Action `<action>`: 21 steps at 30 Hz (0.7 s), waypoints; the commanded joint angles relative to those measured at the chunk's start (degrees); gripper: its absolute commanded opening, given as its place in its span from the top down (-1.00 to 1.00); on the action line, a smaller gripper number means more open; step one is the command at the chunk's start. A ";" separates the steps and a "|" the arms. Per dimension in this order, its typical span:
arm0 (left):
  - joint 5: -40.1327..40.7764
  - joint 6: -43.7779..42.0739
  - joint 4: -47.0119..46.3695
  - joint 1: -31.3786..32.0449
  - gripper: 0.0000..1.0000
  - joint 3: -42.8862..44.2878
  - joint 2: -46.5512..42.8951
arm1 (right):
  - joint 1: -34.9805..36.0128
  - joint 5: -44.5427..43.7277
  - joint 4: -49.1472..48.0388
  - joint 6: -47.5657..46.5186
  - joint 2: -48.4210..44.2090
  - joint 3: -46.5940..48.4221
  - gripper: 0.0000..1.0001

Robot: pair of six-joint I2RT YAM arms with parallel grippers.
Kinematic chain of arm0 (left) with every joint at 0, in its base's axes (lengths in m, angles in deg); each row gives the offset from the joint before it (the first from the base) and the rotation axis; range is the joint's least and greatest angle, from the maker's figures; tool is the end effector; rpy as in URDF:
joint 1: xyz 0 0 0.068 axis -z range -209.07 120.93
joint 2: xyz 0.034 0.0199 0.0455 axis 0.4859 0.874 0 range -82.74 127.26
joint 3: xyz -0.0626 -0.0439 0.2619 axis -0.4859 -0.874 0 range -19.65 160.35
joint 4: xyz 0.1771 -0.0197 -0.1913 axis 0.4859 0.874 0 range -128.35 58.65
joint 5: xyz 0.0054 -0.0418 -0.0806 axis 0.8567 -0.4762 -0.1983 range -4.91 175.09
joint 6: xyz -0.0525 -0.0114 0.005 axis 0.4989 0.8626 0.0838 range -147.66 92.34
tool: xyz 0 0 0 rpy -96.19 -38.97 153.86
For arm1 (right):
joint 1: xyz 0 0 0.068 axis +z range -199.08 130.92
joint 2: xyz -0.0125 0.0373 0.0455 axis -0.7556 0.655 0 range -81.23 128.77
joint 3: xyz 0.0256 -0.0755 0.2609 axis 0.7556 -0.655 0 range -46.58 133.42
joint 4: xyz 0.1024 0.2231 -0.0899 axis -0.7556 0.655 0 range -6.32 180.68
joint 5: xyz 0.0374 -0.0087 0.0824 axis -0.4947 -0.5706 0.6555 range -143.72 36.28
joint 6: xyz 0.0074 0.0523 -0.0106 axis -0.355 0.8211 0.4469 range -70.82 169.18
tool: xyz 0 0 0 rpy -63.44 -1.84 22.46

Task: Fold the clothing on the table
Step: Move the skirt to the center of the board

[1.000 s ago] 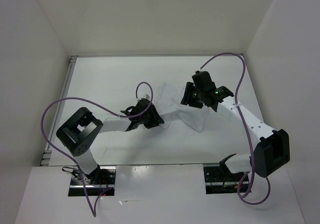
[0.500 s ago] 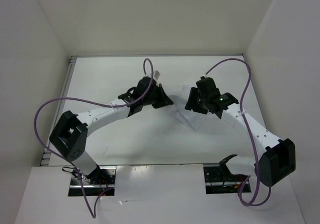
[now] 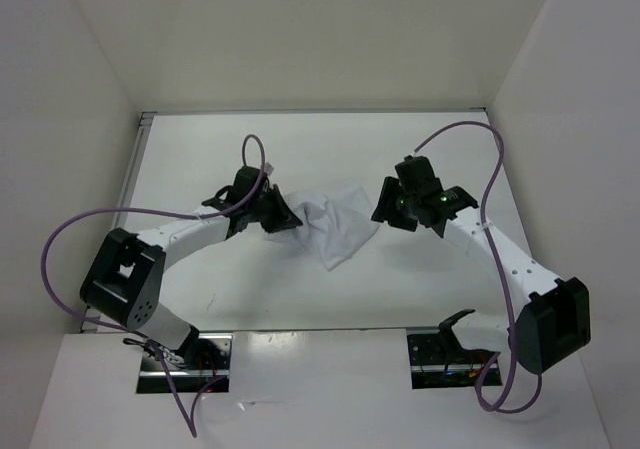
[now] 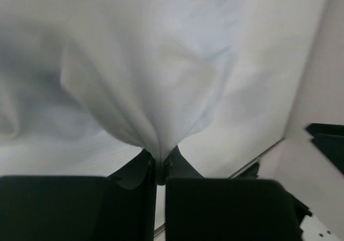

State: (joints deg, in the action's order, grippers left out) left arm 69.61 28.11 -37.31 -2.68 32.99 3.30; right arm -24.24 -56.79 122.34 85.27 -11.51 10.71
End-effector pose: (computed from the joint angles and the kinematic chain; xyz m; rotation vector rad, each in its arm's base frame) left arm 0.2903 -0.1545 0.2308 -0.4354 2.3284 -1.0601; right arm 0.2272 0.1029 0.2818 0.2689 2.4877 0.3905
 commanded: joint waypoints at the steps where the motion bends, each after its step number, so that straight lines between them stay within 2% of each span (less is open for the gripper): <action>1: -1.04 0.57 0.63 -0.29 1.00 -2.45 -0.17 | -0.32 6.04 -1.30 -0.50 3.40 -0.43 -0.16; 7: 4.49 -0.13 3.62 -4.14 1.00 -1.84 -0.17 | 4.51 9.93 -5.26 0.55 11.47 -1.66 -0.05; 14: 3.80 -1.71 4.15 -9.16 1.00 -0.79 0.97 | 10.31 12.48 -8.76 3.45 20.19 -2.71 0.03; 21: 2.65 -2.24 4.15 -10.83 1.00 -1.31 1.50 | 12.43 14.32 -11.41 5.91 25.38 -3.25 0.05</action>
State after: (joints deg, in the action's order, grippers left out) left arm 72.82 27.69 -32.52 -12.62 30.33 4.79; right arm -12.63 -43.56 114.67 89.03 12.75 8.00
